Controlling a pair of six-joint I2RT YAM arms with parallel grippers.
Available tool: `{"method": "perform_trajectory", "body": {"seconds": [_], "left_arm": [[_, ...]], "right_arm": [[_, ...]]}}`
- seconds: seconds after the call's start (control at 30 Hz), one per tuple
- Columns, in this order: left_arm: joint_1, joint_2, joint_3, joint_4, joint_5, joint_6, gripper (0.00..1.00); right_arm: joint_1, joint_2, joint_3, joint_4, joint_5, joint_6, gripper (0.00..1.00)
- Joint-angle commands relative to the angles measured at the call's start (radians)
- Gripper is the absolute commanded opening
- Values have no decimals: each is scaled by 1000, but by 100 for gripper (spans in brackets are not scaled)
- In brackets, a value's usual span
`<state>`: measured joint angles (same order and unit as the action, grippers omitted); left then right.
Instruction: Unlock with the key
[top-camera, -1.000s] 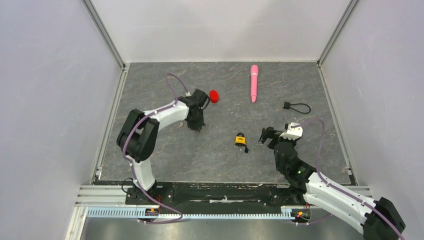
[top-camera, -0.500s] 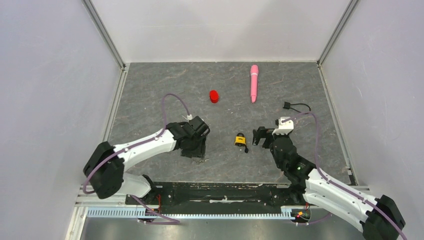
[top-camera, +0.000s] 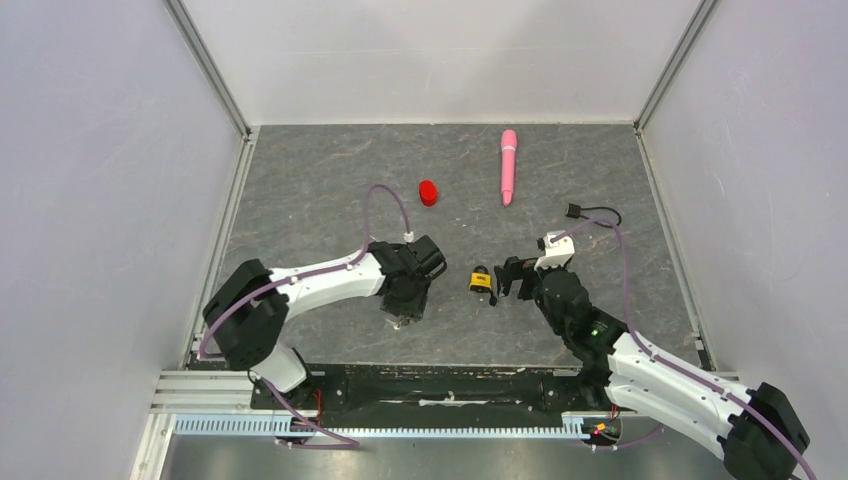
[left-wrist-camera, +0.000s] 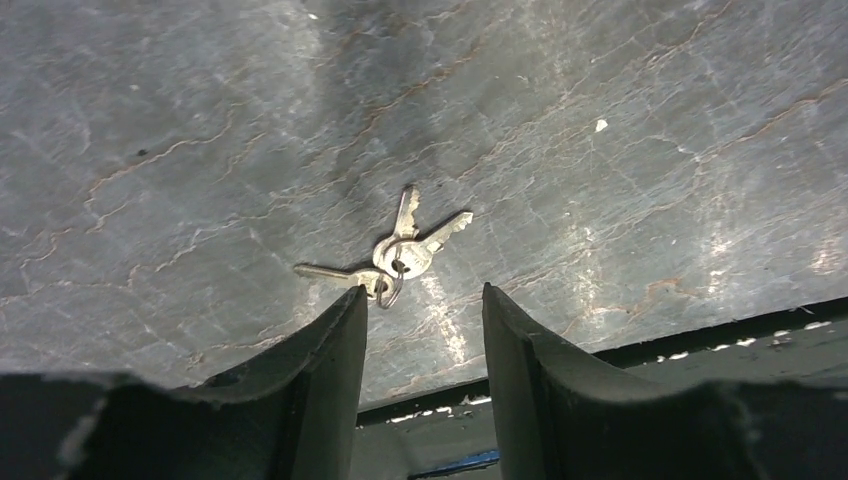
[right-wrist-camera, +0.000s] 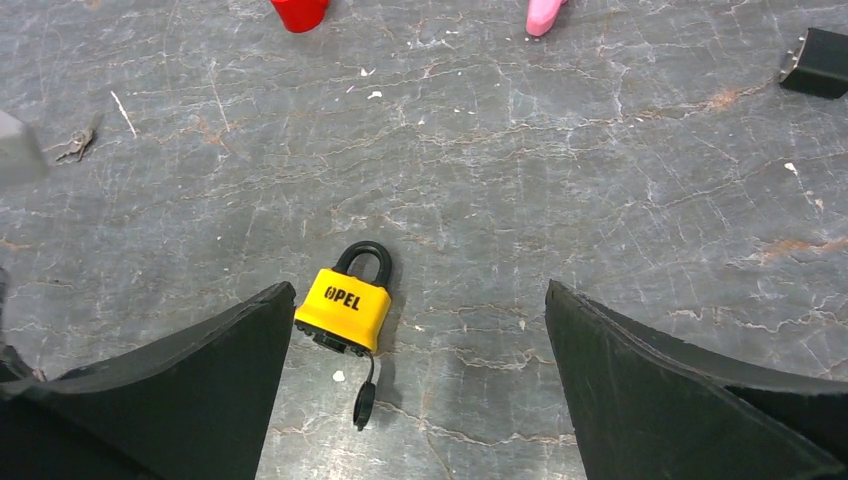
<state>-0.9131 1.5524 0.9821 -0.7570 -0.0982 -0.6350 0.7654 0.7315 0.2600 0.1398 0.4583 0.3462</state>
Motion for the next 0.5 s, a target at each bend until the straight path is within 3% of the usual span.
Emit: {"method": "perform_trajectory", "body": {"seconds": [0.0,0.27,0.47], "left_arm": [[-27,66,48,-13,15,94,51],[-52,175,72,-36,-21,157,48],[-58,206,76,-38,-14,158,27]], "right_arm": [[0,-19,25,10,-15,-17,98],[1,-15,19,17,-18,-11,98],[0,-28,18,12,-8,-2,98]]}}
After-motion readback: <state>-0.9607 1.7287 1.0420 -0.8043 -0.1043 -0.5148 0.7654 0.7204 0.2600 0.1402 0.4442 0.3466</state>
